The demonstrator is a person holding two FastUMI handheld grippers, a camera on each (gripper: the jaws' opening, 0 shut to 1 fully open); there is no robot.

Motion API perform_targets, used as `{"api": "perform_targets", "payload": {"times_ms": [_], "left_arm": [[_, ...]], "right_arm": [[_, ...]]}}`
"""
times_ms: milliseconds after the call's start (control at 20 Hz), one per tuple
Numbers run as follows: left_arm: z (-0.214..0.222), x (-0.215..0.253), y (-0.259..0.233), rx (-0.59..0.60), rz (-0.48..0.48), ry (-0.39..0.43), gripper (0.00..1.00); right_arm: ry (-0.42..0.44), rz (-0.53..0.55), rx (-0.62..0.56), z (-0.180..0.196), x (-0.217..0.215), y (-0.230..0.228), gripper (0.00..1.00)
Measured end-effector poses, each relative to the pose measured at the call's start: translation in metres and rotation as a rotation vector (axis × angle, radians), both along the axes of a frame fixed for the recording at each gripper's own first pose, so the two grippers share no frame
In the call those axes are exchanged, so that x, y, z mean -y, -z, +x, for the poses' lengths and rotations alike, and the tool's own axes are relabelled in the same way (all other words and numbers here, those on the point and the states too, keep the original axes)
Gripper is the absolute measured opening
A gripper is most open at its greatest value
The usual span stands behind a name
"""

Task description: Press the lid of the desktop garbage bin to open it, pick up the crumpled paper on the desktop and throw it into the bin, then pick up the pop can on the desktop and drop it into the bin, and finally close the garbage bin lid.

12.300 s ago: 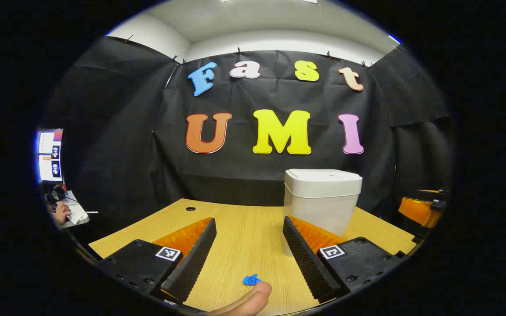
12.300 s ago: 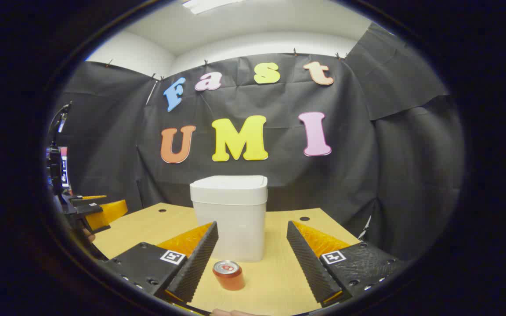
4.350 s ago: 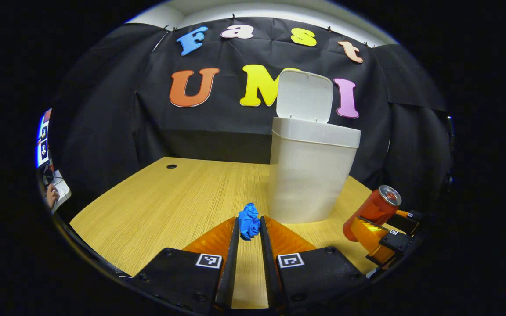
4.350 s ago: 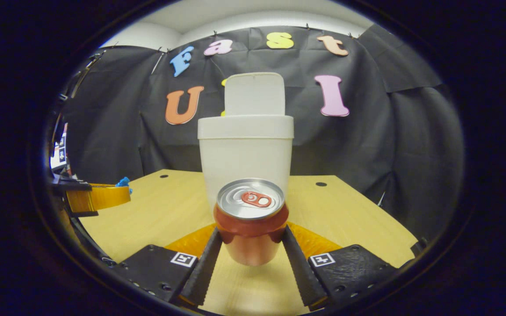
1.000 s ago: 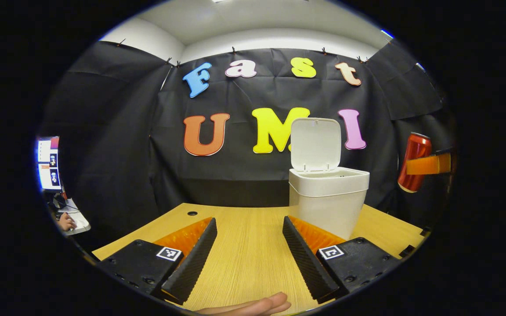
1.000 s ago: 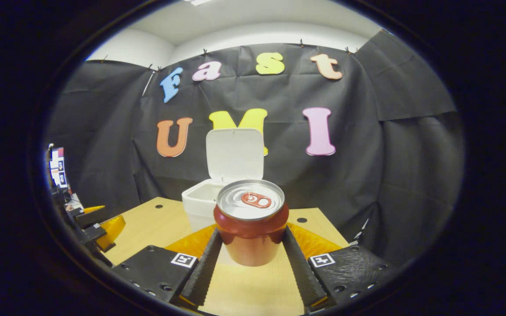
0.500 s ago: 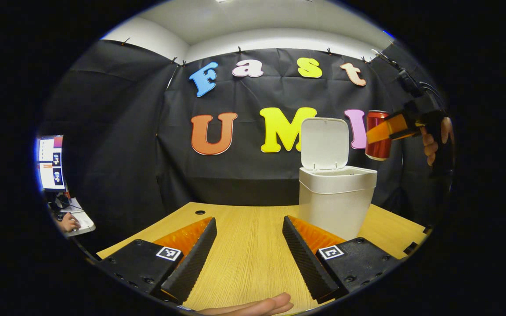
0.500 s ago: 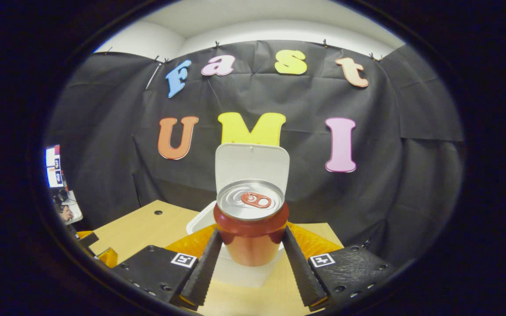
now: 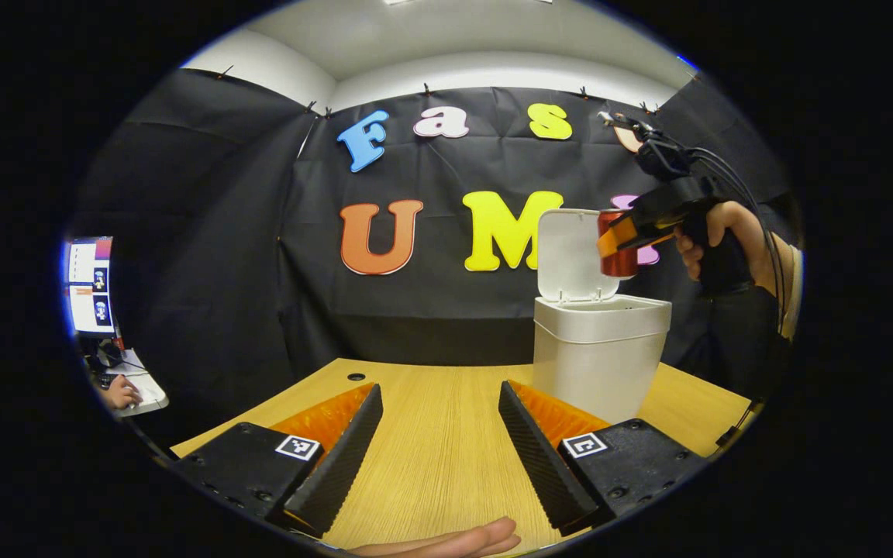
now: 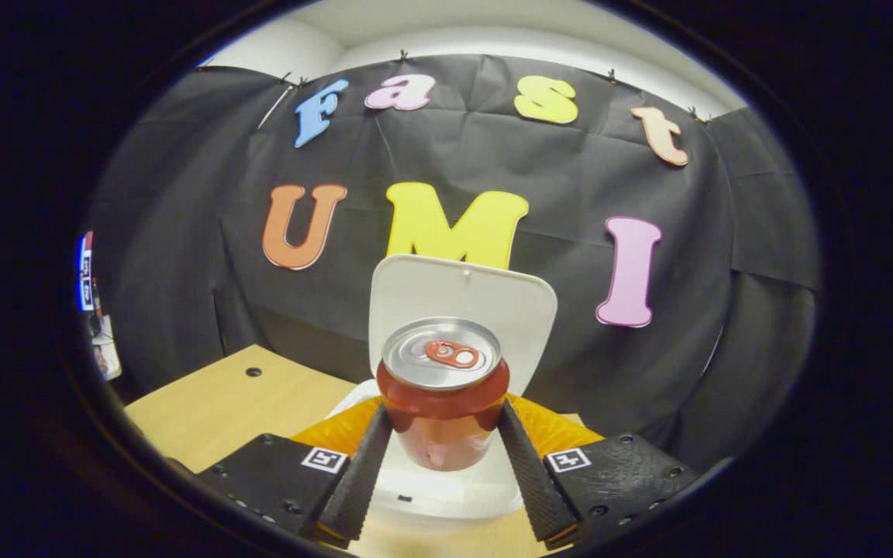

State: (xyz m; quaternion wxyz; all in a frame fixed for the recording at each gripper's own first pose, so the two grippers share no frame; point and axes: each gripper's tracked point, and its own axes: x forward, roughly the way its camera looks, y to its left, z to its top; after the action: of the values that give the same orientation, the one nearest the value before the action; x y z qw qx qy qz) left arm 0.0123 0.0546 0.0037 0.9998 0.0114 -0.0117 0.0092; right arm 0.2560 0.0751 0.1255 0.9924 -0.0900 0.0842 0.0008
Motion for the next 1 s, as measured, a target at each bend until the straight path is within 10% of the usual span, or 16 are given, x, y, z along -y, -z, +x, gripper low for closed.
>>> {"api": "perform_targets", "payload": {"times_ms": [450,1000], "left_arm": [[0.001,-0.011,0.007,-0.023,-0.019,-0.016,0.97],[0.003,-0.002,0.008,-0.021,-0.02,0.023,0.97]], "right_arm": [[0.06,0.069,-0.085,0.046,0.005,0.023,0.78],[-0.056,0.029,0.094,-0.005,-0.025,-0.059,0.92]]}}
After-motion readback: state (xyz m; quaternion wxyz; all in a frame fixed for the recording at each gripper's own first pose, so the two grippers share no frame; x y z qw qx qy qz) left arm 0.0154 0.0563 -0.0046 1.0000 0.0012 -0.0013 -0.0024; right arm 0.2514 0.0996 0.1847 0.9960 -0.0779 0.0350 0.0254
